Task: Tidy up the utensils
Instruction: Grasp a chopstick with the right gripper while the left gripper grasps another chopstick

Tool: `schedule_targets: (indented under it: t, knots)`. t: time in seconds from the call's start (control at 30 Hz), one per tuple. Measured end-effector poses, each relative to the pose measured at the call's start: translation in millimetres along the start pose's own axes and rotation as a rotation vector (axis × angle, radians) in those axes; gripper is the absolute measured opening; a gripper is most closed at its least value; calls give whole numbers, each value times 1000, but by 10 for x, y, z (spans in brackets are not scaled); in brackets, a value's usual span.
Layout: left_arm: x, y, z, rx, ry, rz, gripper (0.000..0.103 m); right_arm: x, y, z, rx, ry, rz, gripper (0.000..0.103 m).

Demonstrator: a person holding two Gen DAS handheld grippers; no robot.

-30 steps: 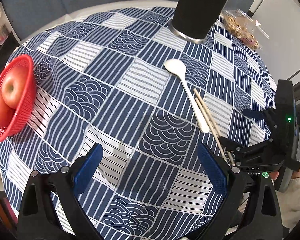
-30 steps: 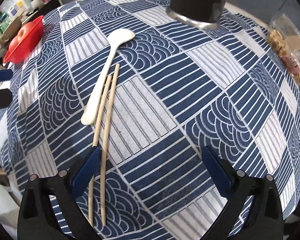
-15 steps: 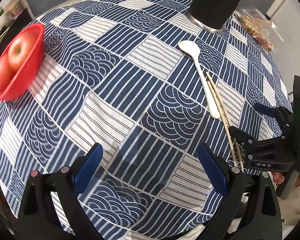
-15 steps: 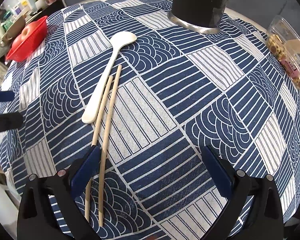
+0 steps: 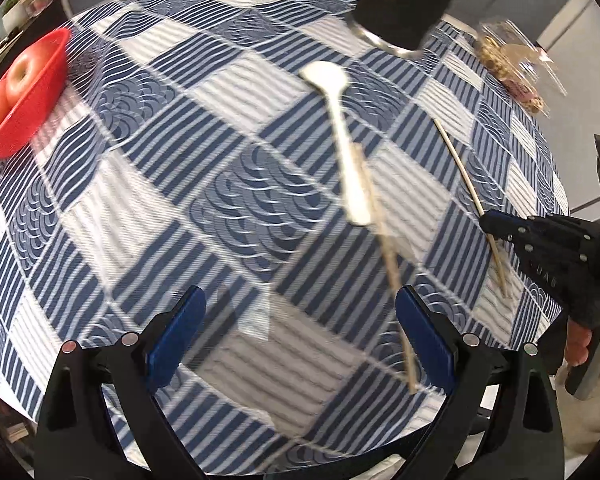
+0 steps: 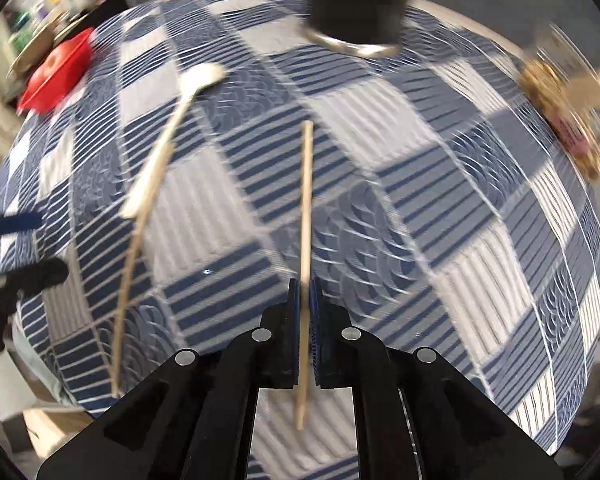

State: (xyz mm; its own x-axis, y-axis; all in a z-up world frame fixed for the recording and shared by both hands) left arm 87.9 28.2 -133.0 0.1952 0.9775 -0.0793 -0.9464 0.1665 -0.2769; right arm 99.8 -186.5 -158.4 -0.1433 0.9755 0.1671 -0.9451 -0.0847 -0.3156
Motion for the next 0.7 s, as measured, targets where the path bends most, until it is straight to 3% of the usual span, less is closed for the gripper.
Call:
schedule_targets:
  t: [0.23,0.37,0.5,0.63,0.7]
  knots:
    - [-369,-13,-128,7,-9,-18,94,-560,216,142,12,-56,-92,5]
    - [-470,-7,-198,17,-17,-1,94,-817,314,226,8,-44,-109,5]
    - [-554,6,-284,13,-62,16,97,-1001,411,288,12,-76,-117,5]
    - [-698,23,-371,-11,-177,-35,99,-965,419,340,-4,-74,-82,5]
    - [-695,22,-369,-22,-176,-9,98,-964,420,373,-8,-88,-72,5]
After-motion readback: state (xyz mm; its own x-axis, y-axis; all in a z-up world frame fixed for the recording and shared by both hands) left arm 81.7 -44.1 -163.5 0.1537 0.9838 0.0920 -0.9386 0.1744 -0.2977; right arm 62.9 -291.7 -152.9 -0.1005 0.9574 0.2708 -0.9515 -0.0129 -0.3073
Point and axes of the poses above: each gripper's, at about its wrist camera, not at the fingertips, and z roughly against the way its jaws point, x to its left, y to its underside, the point moved 1 cm from there along -z, roughly the way its jaws point, and after that the axes turned 4 degrees about -y, right-handed, at the moved point
